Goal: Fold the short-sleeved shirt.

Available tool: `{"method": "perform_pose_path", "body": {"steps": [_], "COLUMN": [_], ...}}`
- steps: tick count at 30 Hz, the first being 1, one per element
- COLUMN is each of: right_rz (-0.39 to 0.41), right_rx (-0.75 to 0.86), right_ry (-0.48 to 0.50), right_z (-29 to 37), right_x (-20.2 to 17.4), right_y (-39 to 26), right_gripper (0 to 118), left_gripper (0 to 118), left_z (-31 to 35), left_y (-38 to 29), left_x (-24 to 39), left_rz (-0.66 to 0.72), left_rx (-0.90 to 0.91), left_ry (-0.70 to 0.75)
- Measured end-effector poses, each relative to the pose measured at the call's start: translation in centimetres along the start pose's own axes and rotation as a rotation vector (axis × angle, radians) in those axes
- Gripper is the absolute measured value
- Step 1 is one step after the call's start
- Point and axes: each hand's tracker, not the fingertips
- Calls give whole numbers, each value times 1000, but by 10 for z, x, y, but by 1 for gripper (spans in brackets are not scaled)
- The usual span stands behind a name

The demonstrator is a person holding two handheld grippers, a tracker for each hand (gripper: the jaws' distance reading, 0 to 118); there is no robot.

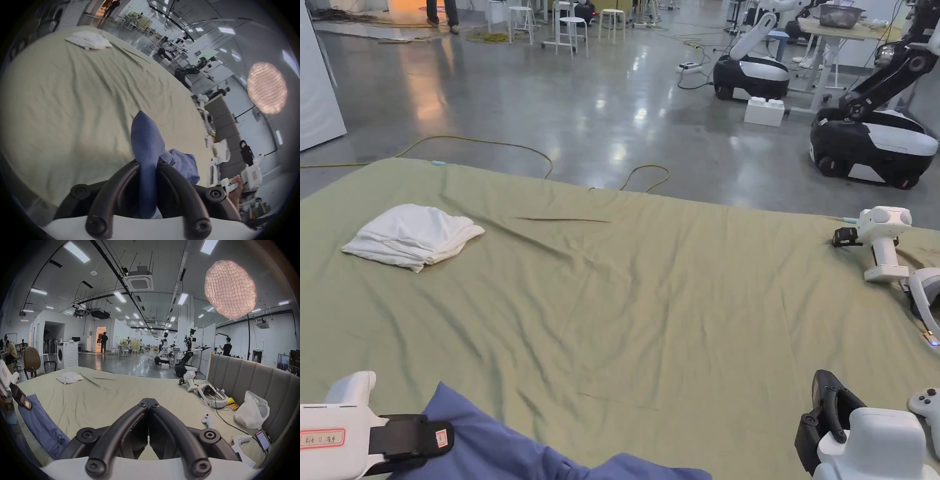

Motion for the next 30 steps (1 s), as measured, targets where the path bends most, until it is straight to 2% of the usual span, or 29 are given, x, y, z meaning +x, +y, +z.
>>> {"method": "perform_pose_path", "body": {"steps": [3, 8, 11, 20, 30], "right_rz": [-9, -31, -37, -52, -65], "right_rx": [-15, -37, -46, -59, -58], "right_ry": [8, 10, 7, -23, -62], "right_z": [-3, -4, -3, 3, 12], "right_x": [0, 3, 7, 23, 42], "right_y": [-4, -11, -12, -15, -15], "right_gripper": [0, 0, 0, 0, 0], "left_gripper": [14, 14, 14, 14, 15], "left_z": [7, 0, -11, -92, -180], "left_y": [2, -9, -17, -48, -93], "left_x": [21, 70, 105, 179, 223], "left_rz": [-76, -118, -187, -350, -393], "left_rx": [-9, -31, -48, -183, -327], "left_ry": [101, 92, 91, 94, 106]}}
